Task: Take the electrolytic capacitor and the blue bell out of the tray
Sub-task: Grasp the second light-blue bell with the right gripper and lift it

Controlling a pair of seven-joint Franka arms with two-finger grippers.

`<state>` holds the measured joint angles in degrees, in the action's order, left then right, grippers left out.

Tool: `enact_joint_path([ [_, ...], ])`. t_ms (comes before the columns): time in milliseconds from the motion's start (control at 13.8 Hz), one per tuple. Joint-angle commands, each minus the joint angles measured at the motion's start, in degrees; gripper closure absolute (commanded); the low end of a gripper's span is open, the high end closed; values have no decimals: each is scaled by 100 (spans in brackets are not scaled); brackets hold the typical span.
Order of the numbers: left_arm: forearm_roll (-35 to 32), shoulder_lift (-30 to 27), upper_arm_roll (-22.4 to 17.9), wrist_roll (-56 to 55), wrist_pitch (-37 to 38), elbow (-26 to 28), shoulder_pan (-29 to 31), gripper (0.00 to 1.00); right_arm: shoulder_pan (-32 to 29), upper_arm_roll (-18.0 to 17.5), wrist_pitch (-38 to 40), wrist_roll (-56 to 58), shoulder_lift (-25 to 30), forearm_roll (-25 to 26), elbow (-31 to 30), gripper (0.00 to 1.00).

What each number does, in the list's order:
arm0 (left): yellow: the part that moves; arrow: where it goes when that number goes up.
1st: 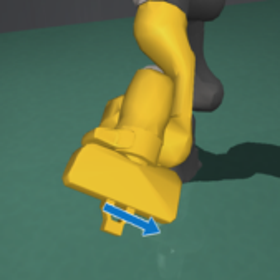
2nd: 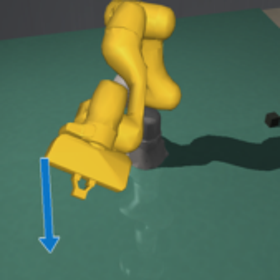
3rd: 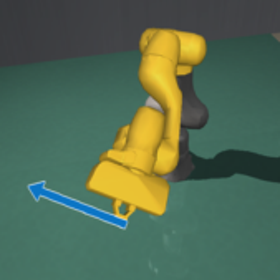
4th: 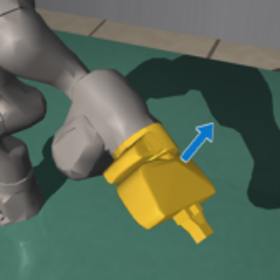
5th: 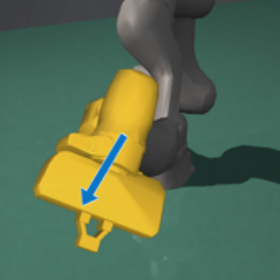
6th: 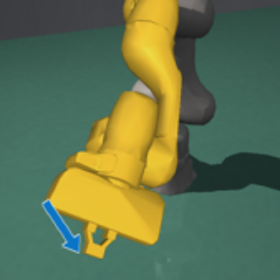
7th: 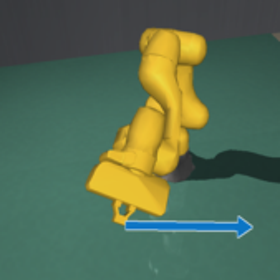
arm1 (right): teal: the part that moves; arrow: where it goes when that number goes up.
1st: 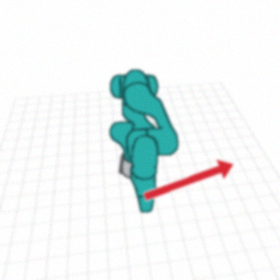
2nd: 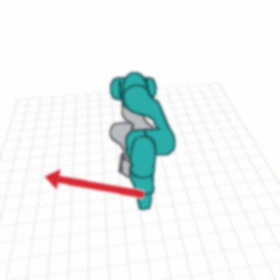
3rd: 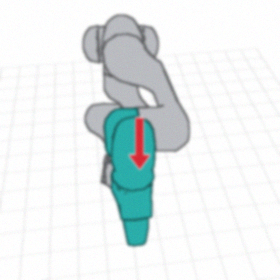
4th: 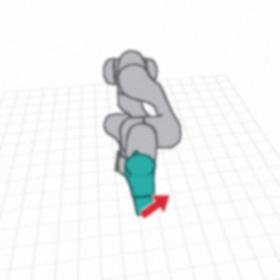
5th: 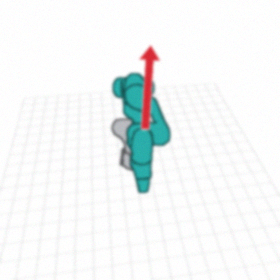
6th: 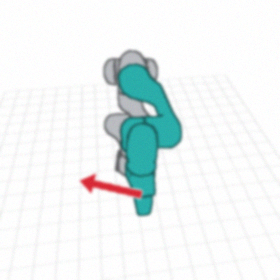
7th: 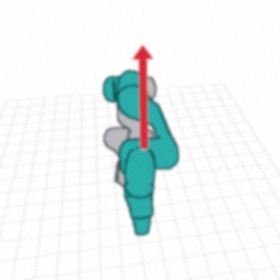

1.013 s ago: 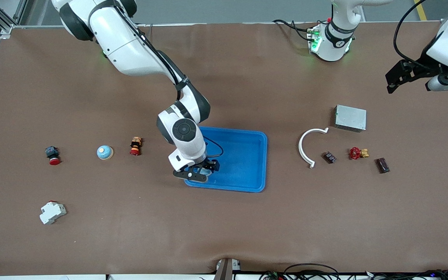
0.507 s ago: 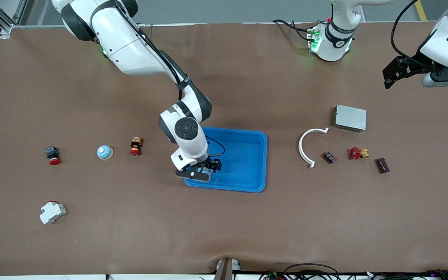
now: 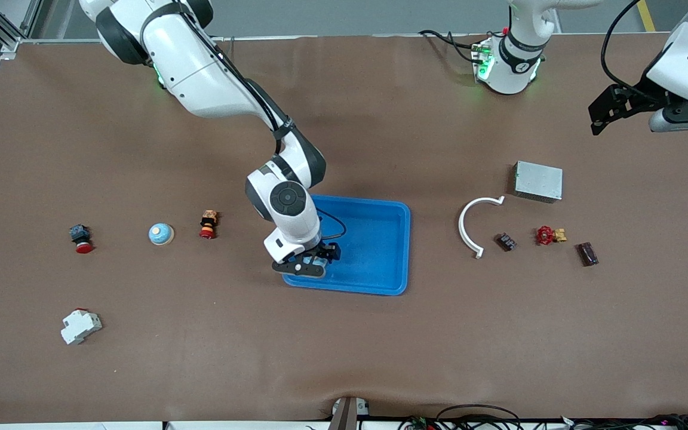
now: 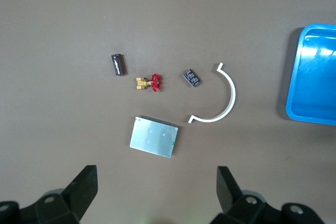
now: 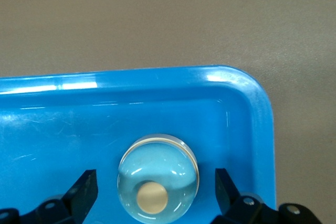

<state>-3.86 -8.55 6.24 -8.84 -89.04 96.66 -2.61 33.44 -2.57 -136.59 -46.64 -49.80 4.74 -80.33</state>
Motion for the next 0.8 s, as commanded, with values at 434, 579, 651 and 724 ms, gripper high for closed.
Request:
enact_joint_path([
  [434, 131, -59, -52, 84, -157, 72, 7, 0, 40, 20, 45, -11, -39, 63, 167, 89],
  [579, 62, -59, -44, 119, -157, 72, 7, 0, 48, -24, 98, 32, 84, 71, 124, 89],
  [651, 52, -59, -26, 119, -157, 64, -2, 0, 83, -24, 228, 102, 267, 63, 89, 89],
  [724, 52, -59, -17, 119, -157, 46, 7, 0, 75, -33, 560, 199, 486, 63, 71, 89],
])
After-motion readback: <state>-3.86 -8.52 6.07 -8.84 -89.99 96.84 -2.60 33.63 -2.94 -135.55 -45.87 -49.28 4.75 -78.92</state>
